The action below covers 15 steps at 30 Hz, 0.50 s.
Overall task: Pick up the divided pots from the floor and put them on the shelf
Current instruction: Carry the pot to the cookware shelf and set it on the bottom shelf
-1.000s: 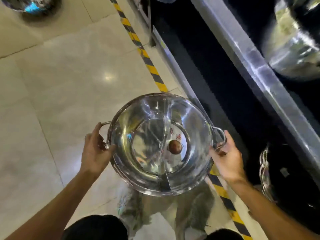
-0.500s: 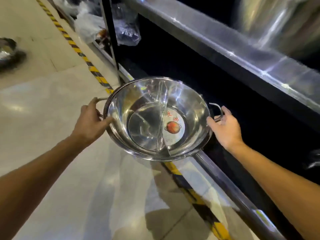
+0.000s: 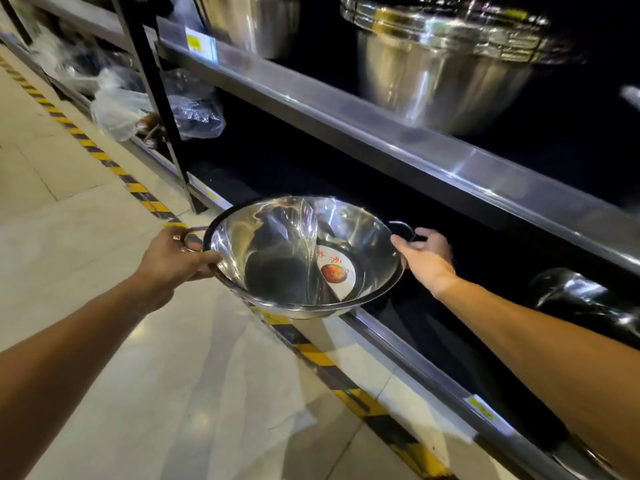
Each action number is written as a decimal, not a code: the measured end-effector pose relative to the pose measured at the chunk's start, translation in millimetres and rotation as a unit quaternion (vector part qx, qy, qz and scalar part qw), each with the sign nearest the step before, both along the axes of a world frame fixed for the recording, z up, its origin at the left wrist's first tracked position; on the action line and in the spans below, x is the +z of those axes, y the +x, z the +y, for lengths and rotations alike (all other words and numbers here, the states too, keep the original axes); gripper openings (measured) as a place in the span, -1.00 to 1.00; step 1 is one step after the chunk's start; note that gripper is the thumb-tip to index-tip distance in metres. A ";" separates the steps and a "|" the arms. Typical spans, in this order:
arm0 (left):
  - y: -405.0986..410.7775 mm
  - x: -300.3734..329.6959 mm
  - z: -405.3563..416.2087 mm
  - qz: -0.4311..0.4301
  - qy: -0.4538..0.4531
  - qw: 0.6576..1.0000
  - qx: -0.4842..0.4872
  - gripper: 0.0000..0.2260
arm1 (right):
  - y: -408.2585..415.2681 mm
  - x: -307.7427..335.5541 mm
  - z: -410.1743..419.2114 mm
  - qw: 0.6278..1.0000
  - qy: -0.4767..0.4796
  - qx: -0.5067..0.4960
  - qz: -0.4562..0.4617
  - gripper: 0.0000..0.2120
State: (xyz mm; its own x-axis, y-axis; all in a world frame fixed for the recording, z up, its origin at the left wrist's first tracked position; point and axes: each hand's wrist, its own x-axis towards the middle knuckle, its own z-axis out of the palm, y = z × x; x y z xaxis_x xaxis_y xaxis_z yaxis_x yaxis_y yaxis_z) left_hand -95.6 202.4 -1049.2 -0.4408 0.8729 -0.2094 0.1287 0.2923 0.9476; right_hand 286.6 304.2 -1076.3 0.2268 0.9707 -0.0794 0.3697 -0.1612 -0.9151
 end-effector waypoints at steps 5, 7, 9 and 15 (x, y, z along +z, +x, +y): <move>21.3 -11.4 10.0 -0.028 0.010 0.999 0.025 -0.53 | 20.4 8.2 -3.3 0.985 -0.047 0.104 0.132 -0.52; 30.1 -13.9 15.1 -0.050 0.026 0.997 0.060 -0.40 | 28.2 10.8 -4.0 0.970 -0.092 0.171 0.145 -0.23; 37.9 -18.0 21.9 -0.065 0.031 0.994 0.082 -0.34 | 34.5 12.4 -10.3 0.955 -0.156 0.211 0.141 0.23; 63.6 -29.2 38.4 -0.107 0.048 0.992 0.051 -0.29 | 64.0 -2.3 -31.4 0.941 -0.189 0.225 0.167 0.48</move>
State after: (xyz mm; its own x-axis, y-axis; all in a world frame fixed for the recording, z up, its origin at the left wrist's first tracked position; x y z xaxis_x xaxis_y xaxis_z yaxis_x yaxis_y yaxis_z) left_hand -31.9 240.8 -1078.3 -0.4827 0.8462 -0.2259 -0.1048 0.2002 0.9741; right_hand 350.5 272.7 -1078.6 -0.2993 0.8504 -0.4326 0.1793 -0.3952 -0.9009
